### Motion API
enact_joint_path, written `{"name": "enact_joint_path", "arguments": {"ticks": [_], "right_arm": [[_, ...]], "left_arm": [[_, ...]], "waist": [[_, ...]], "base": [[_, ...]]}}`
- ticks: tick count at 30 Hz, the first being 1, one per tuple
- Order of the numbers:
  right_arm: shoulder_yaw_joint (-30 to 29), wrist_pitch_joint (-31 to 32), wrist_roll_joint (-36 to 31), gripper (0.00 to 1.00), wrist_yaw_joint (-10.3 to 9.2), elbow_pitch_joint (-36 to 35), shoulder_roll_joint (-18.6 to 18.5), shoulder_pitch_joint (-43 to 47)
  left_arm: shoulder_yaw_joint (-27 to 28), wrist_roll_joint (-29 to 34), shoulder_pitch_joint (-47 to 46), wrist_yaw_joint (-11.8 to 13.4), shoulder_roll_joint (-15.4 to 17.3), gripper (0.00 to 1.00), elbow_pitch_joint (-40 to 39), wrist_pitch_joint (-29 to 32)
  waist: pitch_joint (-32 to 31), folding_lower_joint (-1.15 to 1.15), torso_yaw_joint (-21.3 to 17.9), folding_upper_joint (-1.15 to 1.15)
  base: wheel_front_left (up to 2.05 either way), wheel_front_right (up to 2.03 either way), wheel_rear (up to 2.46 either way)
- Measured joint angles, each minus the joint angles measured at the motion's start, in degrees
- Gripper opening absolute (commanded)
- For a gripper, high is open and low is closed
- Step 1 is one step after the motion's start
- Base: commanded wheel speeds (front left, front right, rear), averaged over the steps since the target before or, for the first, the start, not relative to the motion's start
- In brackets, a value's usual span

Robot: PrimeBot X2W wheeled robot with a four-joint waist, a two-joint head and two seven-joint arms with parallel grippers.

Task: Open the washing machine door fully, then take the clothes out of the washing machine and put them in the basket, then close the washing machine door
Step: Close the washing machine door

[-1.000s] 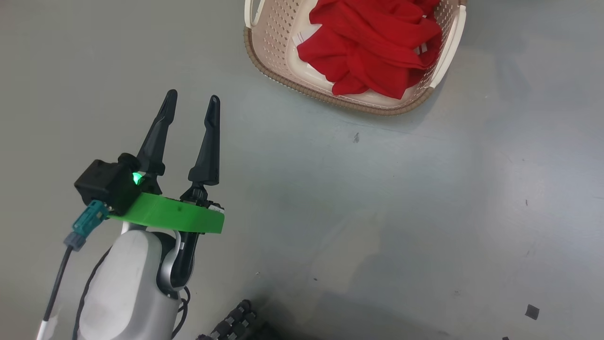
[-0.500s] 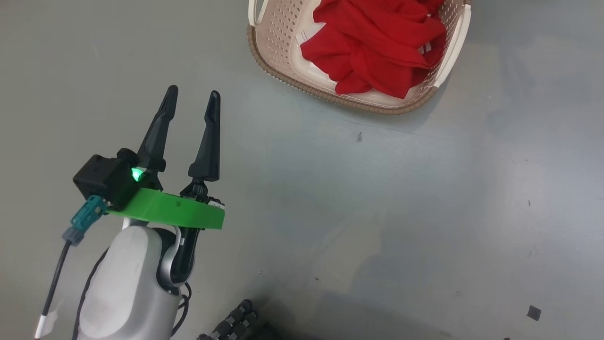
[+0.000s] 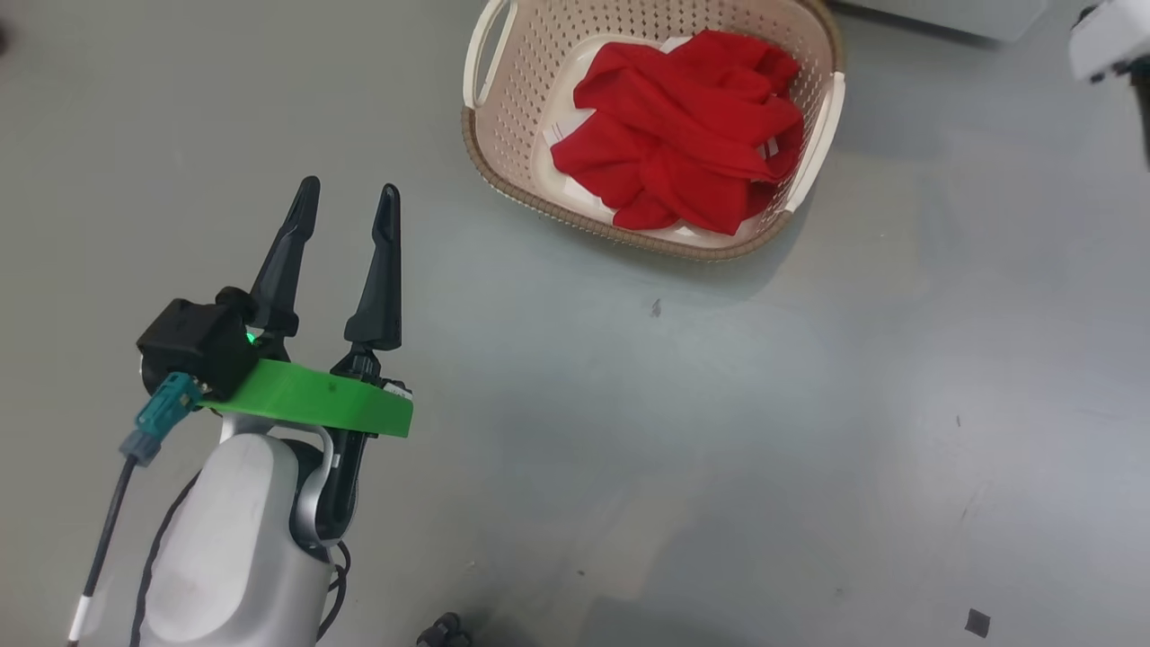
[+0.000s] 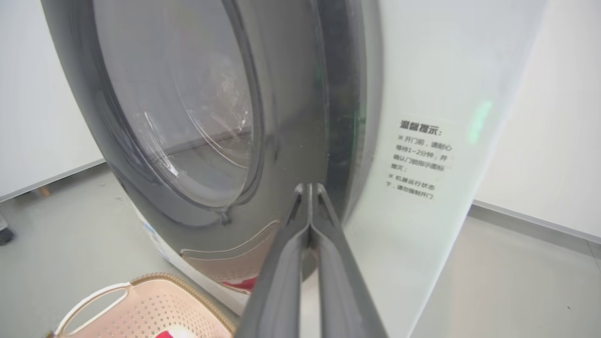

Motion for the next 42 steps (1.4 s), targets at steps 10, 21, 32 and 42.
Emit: {"name": "enact_joint_path", "arguments": {"ticks": [10,21,32,42], "right_arm": [[1.01,-0.79,2.13,0.0,0.03,1.54,3.89,11.0],[-1.7,-0.99,4.9,0.0,0.01,-0.69,7.43,22.49],[-5.37,-1.29,6.02,0.0,-2.03,-8.69,10.58,31.03],[-7.78,-1.29,5.59,0.0,-3.55,-14.25,10.93,39.04]], "left_arm": [[0.59,2.1,1.95,0.0,0.01,1.0,1.72,0.0],[1.58,3.67,6.87,0.0,0.48,1.0,3.52,0.0],[5.23,3.7,10.38,0.0,0.79,1.0,3.16,0.0],[5.05,4.37,11.58,0.0,0.87,1.0,2.46,0.0]], "waist": [[-6.87,0.0,-3.35,0.0],[-15.08,0.0,-8.68,0.0],[-21.54,0.0,-13.49,0.0],[-24.74,0.0,-17.14,0.0]], "base": [[0.0,0.0,0.0],[0.0,0.0,0.0],[0.0,0.0,0.0],[0.0,0.0,0.0]]}}
